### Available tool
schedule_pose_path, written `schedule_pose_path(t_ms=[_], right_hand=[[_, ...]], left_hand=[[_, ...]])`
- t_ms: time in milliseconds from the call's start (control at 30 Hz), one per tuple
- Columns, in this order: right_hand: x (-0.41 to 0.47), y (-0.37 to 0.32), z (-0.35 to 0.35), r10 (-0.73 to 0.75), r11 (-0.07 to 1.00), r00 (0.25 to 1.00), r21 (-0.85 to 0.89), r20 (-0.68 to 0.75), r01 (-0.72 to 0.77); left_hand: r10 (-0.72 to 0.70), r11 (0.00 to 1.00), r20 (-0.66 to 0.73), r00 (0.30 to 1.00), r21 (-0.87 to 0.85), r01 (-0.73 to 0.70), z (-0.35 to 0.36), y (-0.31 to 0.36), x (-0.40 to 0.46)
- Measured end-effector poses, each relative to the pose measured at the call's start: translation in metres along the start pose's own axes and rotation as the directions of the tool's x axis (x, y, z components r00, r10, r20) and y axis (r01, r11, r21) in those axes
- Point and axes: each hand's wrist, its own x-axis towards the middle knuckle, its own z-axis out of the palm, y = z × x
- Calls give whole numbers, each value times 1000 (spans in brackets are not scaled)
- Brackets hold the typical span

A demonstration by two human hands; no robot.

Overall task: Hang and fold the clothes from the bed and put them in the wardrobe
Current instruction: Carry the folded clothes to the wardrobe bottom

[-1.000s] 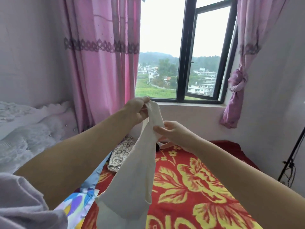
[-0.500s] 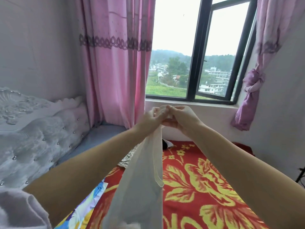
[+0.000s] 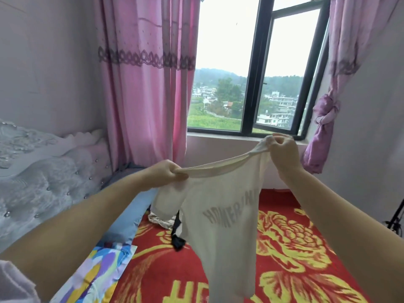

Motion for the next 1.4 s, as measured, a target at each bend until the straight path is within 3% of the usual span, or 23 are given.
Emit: schedule_pose_path(t_ms=[100, 233, 400, 467, 533, 600, 667, 700, 833, 967, 1067, 1167, 1267, 1400], right_hand=[[1, 10, -11, 14, 999, 1000, 46, 4, -14], [3, 15, -23, -92, 995, 992, 57, 87, 87], [4, 20, -30, -178, 957, 946, -176, 273, 231], [2, 17, -34, -125, 941, 907, -242, 402, 236], [1, 14, -42, 72, 957, 828, -274, 557, 100], [4, 17, -53, 294, 939, 680, -336, 671, -75], [6, 22, -62, 356, 927, 580, -354, 733, -122], [7, 23, -64, 328, 943, 567, -297, 755, -150], [4, 26, -56, 85, 986, 691, 38, 718, -161], [-2, 33, -44, -5, 986, 745, 129, 667, -108], [-2, 37, -36, -94, 990, 818, -34, 567, 137], [7, 39, -34, -165, 825, 842, -396, 513, 403], [9, 26, -23, -89, 726, 888, -581, 450, 368], [-10, -4, 14, -4, 889, 895, -408, 446, 207]], left_hand=[[75, 992, -14, 997, -97, -76, -15, 21, -1], [89, 952, -153, 984, -278, -129, -26, 32, -1], [161, 963, -413, 897, -134, -234, -26, 33, 5], [204, 959, -448, 871, -88, -270, -27, 33, 4], [209, 956, -393, 896, -112, -272, -31, 34, 1], [176, 973, -245, 953, -101, -206, -38, 38, -4], [127, 991, -87, 988, -23, -130, -45, 40, -7], [94, 996, -18, 995, 14, -93, -47, 40, -8], [-52, 984, 144, 988, 179, 26, -53, 32, -8], [-15, 969, 7, 1000, 245, 13, -56, 23, -7], [29, 993, -146, 989, 121, -11, -50, 10, -9], [-2, 999, -250, 968, -31, -6, -38, 3, -11], [-59, 992, -289, 955, -126, 23, -18, 18, -5], [-75, 943, -137, 988, -333, 25, 21, 64, 8]])
